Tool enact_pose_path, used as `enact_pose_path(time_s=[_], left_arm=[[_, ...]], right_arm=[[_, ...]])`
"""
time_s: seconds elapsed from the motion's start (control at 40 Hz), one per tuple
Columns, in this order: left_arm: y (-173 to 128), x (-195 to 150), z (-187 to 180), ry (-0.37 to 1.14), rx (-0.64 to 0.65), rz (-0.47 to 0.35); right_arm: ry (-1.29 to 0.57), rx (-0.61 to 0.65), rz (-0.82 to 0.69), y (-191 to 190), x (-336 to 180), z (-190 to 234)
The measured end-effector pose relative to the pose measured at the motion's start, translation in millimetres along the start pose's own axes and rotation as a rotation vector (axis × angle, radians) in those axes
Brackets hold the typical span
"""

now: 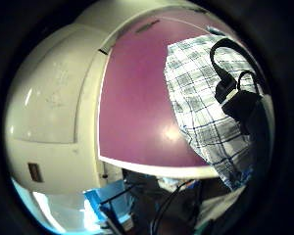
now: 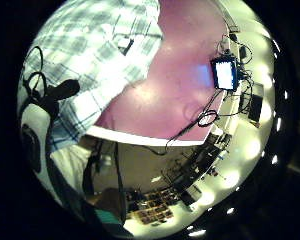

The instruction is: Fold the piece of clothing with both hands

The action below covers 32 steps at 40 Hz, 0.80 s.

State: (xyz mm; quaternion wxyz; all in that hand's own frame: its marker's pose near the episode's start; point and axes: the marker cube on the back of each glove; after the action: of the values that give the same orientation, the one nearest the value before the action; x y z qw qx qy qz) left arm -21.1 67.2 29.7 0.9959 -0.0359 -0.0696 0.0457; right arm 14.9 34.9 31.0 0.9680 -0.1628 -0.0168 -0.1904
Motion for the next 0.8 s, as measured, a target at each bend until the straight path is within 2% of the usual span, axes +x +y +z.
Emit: enact_pose_path(time_s=[0.08, 0.13, 0.25, 0.33, 0.4, 0.5, 0.55, 0.68, 0.8], left_arm=[[17, -6, -14, -0.023, -0.120, 0.037], [15, -10, -25, -0.037, -0.165, 0.047], [-17, -21, -44, -0.050, -0.170, -0.001], [-46, -27, -42, -0.061, -0.147, -0.055], [-69, -31, -40, -0.100, -0.139, -0.121], [-74, -25, -65, -0.167, -0.146, -0.194], [-80, -22, -64, -0.180, -0.156, -0.215], [-104, -18, -41, -0.169, -0.076, -0.244], [-112, -20, -24, -0.118, 0.029, -0.298]], right_arm=[[-0.041, -0.066, -0.099, 5, -2, -16], [-0.066, -0.048, -0.111, 0, -2, -32], [-0.167, 0.032, -0.022, -8, -12, -85], [-0.215, 0.012, 0.062, -20, -15, -101], [-0.252, -0.043, 0.129, -48, -11, -97], [-0.234, -0.111, 0.232, -87, -4, -83], [-0.218, -0.129, 0.267, -102, -2, -77], [-0.176, -0.106, 0.326, -126, 3, -65], [-0.207, -0.028, 0.328, -134, 5, -56]])
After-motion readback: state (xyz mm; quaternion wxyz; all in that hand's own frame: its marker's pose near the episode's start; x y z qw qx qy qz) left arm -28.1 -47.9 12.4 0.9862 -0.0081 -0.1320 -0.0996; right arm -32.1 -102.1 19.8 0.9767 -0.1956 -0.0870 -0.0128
